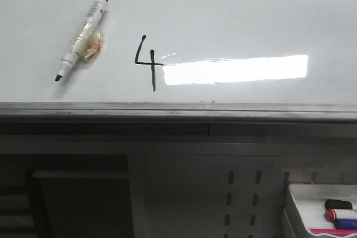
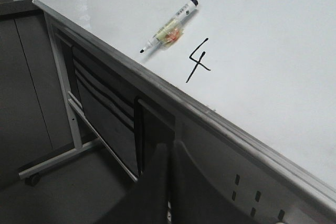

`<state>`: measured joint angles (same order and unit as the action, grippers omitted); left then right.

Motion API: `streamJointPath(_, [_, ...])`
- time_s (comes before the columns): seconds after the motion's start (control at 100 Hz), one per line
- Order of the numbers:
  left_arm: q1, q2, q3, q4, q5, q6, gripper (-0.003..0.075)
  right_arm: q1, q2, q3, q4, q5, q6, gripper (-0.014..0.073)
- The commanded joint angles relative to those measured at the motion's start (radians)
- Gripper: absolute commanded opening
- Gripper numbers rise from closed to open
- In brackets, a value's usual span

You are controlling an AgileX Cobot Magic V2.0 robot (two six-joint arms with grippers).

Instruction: Write number 4 on whiteboard

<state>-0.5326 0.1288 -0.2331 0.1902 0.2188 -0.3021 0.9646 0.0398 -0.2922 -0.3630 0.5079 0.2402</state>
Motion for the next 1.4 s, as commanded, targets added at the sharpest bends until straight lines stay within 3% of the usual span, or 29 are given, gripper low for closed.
streamJointPath(0.0, [0.014,0.007,-0.027,0.004,-0.072,0.001,-0.0020,-0.007,0.014,-0.024,-0.025,-0.068,0.001,-0.0064])
streamJointPath(0.18, [0.148,0.006,-0.027,-0.011,-0.030,0.034,-0.0020,-0.007,0.014,-0.024,-0.025,-0.068,0.001,-0.0064])
streamJointPath(0.28, [0.256,0.001,-0.016,-0.082,-0.037,0.275,-0.0020,-0.007,0.014,-0.024,-0.025,-0.068,0.001,-0.0064])
streamJointPath(0.35, [0.334,-0.014,0.006,-0.163,-0.042,0.365,-0.0020,-0.007,0.014,-0.024,-0.025,-0.068,0.001,-0.0064])
streamJointPath(0.48, [0.449,-0.068,0.081,-0.258,-0.042,0.365,-0.0020,-0.007,0.014,-0.024,-0.025,-0.068,0.001,-0.0064])
streamJointPath(0.63, [0.537,-0.142,0.201,-0.251,-0.042,0.334,-0.0020,-0.007,0.014,-0.024,-0.025,-0.068,0.001,-0.0064])
streamJointPath(0.76, [0.557,-0.159,0.274,-0.209,-0.040,0.190,-0.0020,-0.007,0.014,-0.024,-0.025,-0.068,0.001,-0.0064])
streamJointPath(0.79, [0.557,-0.159,0.271,-0.203,0.010,0.171,-0.0020,-0.007,0.014,-0.024,-0.025,-0.068,0.001,-0.0064])
streamJointPath(0.89, [0.557,-0.159,0.271,-0.190,0.103,0.171,-0.0020,-0.007,0.014,-0.024,-0.025,-0.068,0.001,-0.0064])
streamJointPath(1.39, [0.557,-0.159,0.271,-0.190,0.103,0.166,-0.0020,-0.007,0.014,-0.024,-0.025,-0.068,0.001,-0.0064])
